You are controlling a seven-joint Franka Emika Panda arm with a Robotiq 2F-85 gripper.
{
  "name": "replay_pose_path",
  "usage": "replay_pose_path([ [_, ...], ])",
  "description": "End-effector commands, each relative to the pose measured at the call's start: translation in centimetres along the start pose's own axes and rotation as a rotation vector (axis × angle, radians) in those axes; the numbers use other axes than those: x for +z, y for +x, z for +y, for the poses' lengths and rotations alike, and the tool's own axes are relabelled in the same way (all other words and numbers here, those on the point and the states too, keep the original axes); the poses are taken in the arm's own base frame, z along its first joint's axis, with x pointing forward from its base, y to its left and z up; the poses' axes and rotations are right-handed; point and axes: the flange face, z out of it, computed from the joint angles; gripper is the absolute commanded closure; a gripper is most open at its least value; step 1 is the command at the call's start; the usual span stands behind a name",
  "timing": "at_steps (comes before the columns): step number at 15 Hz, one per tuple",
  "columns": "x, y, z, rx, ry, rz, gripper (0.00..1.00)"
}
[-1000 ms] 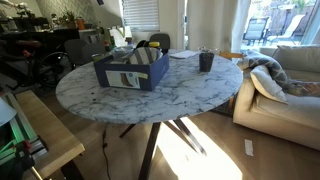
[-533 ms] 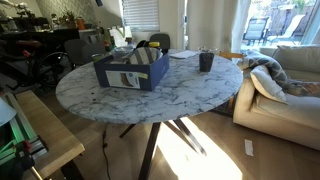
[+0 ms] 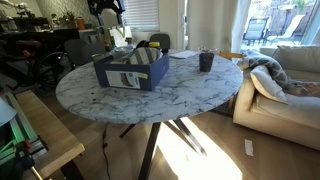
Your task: Take a cup out of the box
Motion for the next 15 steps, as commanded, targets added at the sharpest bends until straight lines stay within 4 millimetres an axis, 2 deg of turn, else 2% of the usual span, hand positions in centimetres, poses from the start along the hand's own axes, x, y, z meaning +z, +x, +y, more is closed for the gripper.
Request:
replay_pose_path([
  [1,1.1,0.1,0.5,0.001,0.025,-0.023,0.0],
  [4,2.7,0.7,1.3,0.002,0.044,-0.05,0.0],
  [5,3.8,1.4,0.0,-0.106,0.042,-0.084,0.0],
  [8,6.0,2.3,-3.2,-0.262,-0.012,-0.133,0.0],
  [10,6.3,3.1,-3.8,-0.312,-0.123,-0.148,0.0],
  [11,5.9,3.3,-3.4,-0.291,-0.138,-0.119,0.0],
  [12,5.8,3.4,-3.8,-0.284,-0.088,-0.136,0.0],
  [15,5.8,3.6,-3.9,-0.285,-0.095,-0.13,0.0],
])
